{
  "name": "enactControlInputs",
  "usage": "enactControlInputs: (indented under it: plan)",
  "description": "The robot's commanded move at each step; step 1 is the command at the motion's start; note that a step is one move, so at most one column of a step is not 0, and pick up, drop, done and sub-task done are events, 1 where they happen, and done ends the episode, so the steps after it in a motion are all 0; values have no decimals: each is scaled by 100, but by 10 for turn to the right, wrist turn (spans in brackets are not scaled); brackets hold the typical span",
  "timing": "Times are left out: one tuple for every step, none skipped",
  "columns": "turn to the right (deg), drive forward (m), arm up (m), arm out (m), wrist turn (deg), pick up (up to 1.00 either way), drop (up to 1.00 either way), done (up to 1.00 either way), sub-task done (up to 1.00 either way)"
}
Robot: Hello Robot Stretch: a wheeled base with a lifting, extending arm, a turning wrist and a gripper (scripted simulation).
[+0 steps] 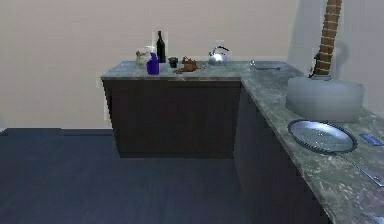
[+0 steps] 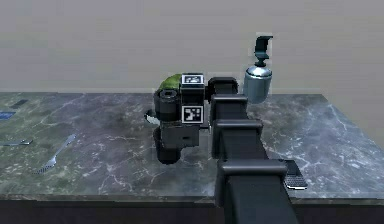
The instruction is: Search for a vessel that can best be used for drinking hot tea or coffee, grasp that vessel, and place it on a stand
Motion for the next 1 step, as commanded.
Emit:
enactControlInputs:
  plan:
    - [0, 0, -16, 0, 0, 0, 0, 0, 0]
